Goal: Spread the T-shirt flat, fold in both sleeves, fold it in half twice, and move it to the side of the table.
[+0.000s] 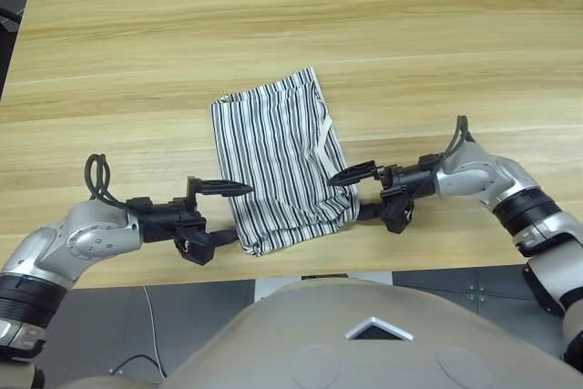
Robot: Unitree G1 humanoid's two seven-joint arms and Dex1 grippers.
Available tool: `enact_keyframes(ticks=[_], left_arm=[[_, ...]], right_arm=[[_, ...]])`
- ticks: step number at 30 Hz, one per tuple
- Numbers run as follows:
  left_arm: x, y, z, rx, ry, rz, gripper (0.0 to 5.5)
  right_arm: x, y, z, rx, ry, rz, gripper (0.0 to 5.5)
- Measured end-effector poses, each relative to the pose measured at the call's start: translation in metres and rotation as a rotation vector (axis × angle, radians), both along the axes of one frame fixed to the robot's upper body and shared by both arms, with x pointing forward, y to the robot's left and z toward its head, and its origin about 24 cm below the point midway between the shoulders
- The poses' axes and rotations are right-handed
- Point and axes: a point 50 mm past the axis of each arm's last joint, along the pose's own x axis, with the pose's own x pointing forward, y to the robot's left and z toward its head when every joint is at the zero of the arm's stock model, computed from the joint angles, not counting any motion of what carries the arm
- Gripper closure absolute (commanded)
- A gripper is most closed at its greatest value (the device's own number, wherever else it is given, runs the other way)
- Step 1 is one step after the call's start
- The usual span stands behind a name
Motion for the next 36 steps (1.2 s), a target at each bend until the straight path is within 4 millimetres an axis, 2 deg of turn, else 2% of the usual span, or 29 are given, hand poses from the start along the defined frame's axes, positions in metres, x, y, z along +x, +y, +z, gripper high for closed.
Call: enact_keyframes(ticks=[10, 11, 22, 33, 36], left_arm=[[-0.007, -0.005, -0.001, -0.008, 0.035, -0.03, 0.0], [-0.007, -0.005, -0.001, -0.01, 0.035, -0.032, 0.26], [-0.012, -0.012, -0.012, -0.033, 0.083, -0.045, 2.12], [-0.02, -0.016, -0.019, -0.028, 0.143, -0.073, 4.2], [-0.022, -0.016, -0.021, -0.025, 0.157, -0.079, 4.72]], right_arm=[[-0.002, 0.003, -0.001, 0.009, 0.001, 0.009, 0.74], [-0.002, 0.003, -0.001, 0.009, 0.001, 0.009, 0.7], [-0.005, 0.004, -0.006, -0.025, 0.015, 0.025, 2.8], [-0.008, 0.003, -0.013, -0.076, 0.029, 0.031, 5.08], [-0.008, 0.003, -0.014, -0.085, 0.029, 0.036, 5.37]])
